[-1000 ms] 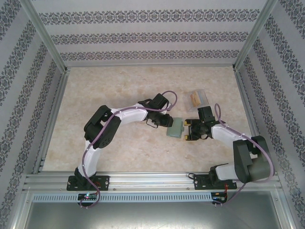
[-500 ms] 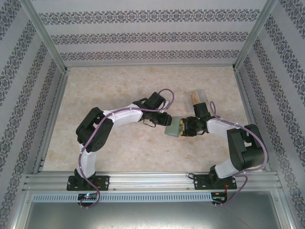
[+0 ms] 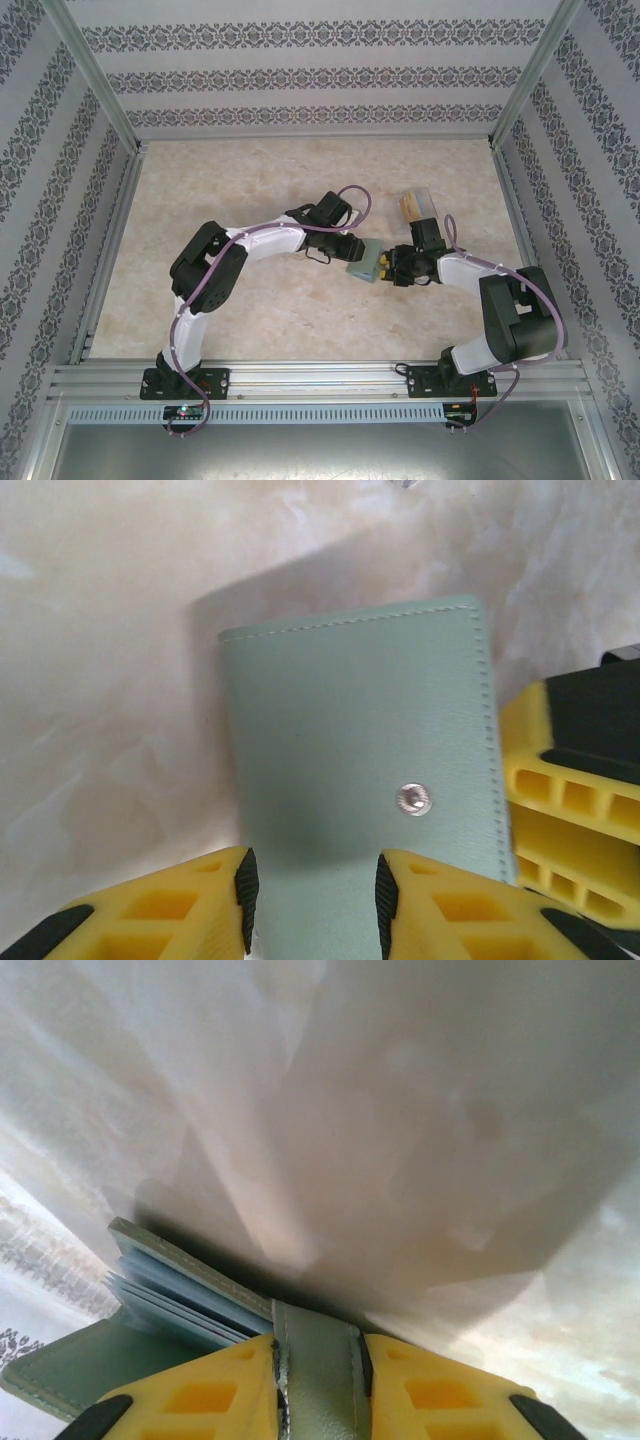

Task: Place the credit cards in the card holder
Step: Press the button at the card holder.

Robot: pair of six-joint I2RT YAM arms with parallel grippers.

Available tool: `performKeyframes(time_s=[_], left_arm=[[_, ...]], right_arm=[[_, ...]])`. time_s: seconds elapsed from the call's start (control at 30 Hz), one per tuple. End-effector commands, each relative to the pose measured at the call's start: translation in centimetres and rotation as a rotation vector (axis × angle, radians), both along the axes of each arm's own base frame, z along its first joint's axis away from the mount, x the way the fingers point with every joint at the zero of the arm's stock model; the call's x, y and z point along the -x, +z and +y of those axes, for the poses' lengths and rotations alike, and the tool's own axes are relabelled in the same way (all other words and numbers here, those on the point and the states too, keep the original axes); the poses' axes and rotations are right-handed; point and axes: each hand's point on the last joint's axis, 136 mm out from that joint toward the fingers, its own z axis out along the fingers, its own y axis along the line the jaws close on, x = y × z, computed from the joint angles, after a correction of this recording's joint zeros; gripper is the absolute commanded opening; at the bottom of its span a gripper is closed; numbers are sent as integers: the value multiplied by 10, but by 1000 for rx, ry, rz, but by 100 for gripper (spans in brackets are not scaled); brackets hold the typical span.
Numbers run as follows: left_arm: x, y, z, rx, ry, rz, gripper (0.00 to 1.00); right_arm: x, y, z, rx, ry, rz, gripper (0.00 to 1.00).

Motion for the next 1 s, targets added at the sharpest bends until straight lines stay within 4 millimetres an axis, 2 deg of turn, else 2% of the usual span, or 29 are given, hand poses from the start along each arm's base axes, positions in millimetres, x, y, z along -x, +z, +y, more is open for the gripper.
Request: performKeyframes(time_s=[0.0, 0.1, 0.2, 0.37, 0.53, 0.57, 0.67, 0.7, 0.83, 0.93, 0.97], left_arm=[[-4, -17, -3, -35, -26, 6, 38], [-1, -28, -2, -78, -29, 11, 38], [3, -34, -4, -113, -50, 5, 38], [5, -45, 0, -152, -40, 9, 38], [7, -51, 3, -169, -33, 19, 38], [8, -51, 4, -167, -31, 21, 38], [10, -53, 2, -157, -35, 32, 38], [11, -54, 2, -155, -35, 38, 38], [13, -49, -3, -121, -20, 65, 37], [16, -43, -8, -84, -13, 96, 37], [16, -41, -9, -68, -8, 102, 37]], right_arm=[[3, 0, -4, -7, -23, -12, 34], [4, 0, -5, -17, -40, -28, 32], [5, 0, -8, -12, -38, -43, 19], [7, 0, -8, -12, -22, -47, 15], [13, -1, -11, -5, -23, -45, 16], [14, 0, -12, 1, -28, -49, 21], [13, 5, -16, 18, -33, -71, 50], [11, 10, -16, 20, -18, -91, 55], [3, 31, -23, 115, 98, -207, 60], [-15, 61, -31, 303, 344, -461, 62], [-19, 74, -30, 384, 474, -561, 61]])
